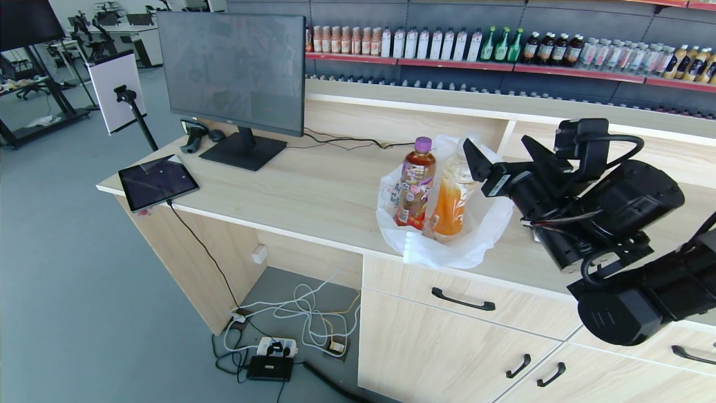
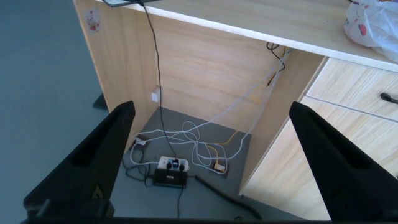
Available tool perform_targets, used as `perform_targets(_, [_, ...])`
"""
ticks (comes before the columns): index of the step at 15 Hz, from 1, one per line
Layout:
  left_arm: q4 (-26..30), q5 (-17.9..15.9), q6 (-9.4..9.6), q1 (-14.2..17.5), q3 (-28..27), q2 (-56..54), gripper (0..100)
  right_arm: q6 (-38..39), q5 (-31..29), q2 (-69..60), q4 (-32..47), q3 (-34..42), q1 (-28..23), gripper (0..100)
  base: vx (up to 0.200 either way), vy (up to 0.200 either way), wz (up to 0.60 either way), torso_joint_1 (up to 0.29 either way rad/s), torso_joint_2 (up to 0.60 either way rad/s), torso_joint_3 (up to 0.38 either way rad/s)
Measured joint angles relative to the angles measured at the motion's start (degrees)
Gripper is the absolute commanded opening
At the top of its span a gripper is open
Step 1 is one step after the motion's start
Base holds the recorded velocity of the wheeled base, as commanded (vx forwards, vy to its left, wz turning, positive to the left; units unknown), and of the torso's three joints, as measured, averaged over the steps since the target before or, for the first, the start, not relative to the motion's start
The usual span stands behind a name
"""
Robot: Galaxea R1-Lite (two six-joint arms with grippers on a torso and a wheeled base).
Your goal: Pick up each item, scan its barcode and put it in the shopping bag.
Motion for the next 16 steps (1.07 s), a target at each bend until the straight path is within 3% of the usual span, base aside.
perform_targets(5, [0.0,0.0,0.05,0.0,0.0,0.0,100,-1.5,0.0,-11.1,0.0,13.5,0.9,100,0.0,0.0,0.0,0.0,0.0,0.0])
perform_targets(12, [0.0,0.0,-0.02,0.0,0.0,0.0,100,-3.6,0.1,-33.1,0.7,41.0,1.2,100,0.0,0.0,0.0,0.0,0.0,0.0])
perform_targets(16, [0.0,0.0,0.02,0.0,0.0,0.0,100,-3.8,0.6,-44.9,17.7,44.1,2.2,100,0.0,0.0,0.0,0.0,0.0,0.0])
